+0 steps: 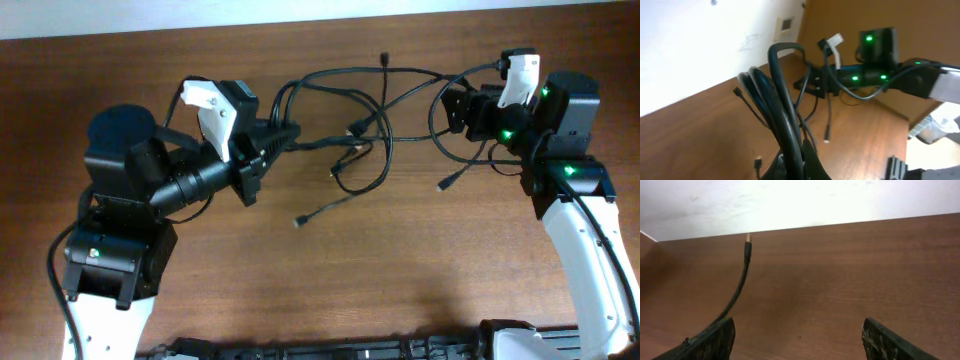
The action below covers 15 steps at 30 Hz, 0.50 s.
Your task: Untangle cables
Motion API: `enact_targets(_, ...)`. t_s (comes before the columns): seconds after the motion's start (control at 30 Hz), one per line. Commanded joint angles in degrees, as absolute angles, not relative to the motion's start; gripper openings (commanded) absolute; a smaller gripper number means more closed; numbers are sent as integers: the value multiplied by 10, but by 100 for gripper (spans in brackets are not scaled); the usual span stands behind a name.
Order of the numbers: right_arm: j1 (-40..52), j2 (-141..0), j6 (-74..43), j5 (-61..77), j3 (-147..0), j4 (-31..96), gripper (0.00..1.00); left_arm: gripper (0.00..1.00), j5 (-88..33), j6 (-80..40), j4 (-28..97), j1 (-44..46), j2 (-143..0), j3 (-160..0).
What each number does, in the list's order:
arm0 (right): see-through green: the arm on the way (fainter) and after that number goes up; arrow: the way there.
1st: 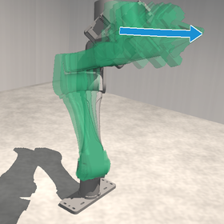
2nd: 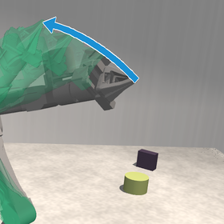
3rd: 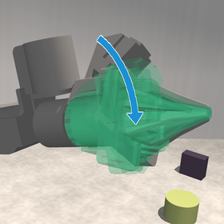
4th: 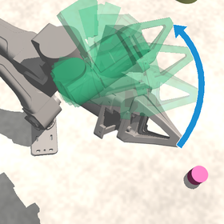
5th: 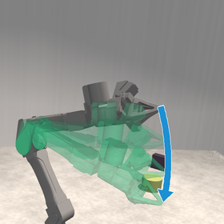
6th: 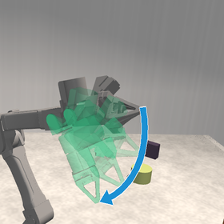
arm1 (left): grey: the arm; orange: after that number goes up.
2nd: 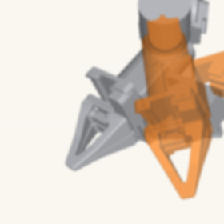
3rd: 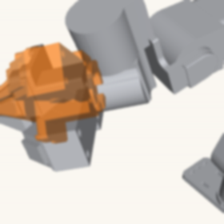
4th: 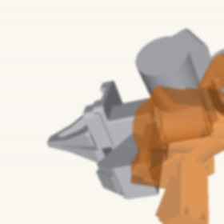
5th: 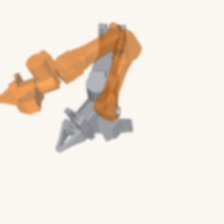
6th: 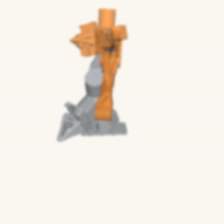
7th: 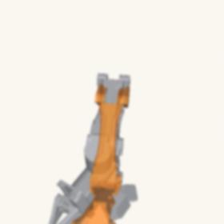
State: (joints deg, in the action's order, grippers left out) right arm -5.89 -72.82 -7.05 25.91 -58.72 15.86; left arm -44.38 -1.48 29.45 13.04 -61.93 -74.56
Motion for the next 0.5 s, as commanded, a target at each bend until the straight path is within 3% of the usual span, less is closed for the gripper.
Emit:
enact_targets(0.0, -65, -718, -64, 263, -593, 157, 78, 0, -396, -9, 293, 125, -606, -750)
enact_targets(0.13, -65, -716, -65, 263, -593, 167, 78, 0, -260, -79, 300, 125, -600, -750)
enact_targets(0.47, -65, -716, -65, 253, -593, 185, 78, 0, -158, -124, 344, 125, -585, -750)
